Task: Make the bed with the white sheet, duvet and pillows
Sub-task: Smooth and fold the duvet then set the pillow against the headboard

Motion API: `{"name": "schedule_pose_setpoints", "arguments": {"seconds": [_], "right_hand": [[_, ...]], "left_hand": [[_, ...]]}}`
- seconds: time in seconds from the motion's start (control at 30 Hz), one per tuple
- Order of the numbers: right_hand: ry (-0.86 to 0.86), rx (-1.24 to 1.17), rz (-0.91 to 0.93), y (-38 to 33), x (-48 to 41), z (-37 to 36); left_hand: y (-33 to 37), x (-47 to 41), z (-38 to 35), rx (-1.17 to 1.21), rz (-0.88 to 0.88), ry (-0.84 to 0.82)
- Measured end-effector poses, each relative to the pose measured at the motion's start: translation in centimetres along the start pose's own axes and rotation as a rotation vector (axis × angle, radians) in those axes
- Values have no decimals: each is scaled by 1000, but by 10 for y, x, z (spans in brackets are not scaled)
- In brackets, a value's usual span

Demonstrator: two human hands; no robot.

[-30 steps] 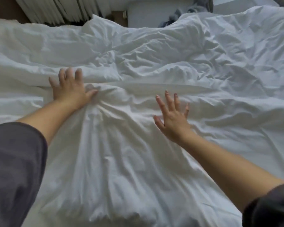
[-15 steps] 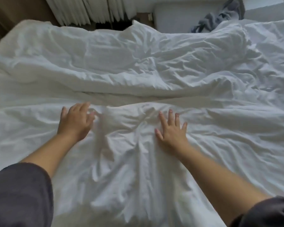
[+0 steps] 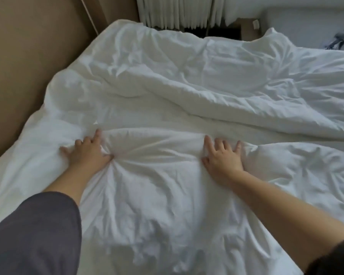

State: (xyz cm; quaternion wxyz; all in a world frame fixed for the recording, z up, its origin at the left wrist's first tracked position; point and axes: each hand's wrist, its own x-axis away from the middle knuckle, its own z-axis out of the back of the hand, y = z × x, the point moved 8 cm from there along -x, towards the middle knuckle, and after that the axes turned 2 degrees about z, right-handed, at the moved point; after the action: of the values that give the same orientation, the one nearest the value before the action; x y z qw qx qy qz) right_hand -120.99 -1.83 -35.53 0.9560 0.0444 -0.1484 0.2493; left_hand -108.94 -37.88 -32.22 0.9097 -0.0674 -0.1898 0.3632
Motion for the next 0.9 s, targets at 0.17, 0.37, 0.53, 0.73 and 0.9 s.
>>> {"name": "schedule_pose_setpoints", "arguments": {"seconds": [0.17, 0.37, 0.53, 0.73, 0.9], "right_hand": [[233, -92, -31, -8, -21, 52], [482, -320, -123, -55, -71, 153], [117, -230, -67, -111, -73, 68], [-32, -100, -70, -113, -99, -11], [-143, -128, -47, -109, -110, -22]], "left_hand": [[3, -17, 40, 141, -184, 357], [-59, -94, 152, 479, 98, 531], [-17, -94, 50, 292, -1, 83], [-4, -108, -31, 238, -88, 51], [-3, -110, -38, 226, -146, 2]]}}
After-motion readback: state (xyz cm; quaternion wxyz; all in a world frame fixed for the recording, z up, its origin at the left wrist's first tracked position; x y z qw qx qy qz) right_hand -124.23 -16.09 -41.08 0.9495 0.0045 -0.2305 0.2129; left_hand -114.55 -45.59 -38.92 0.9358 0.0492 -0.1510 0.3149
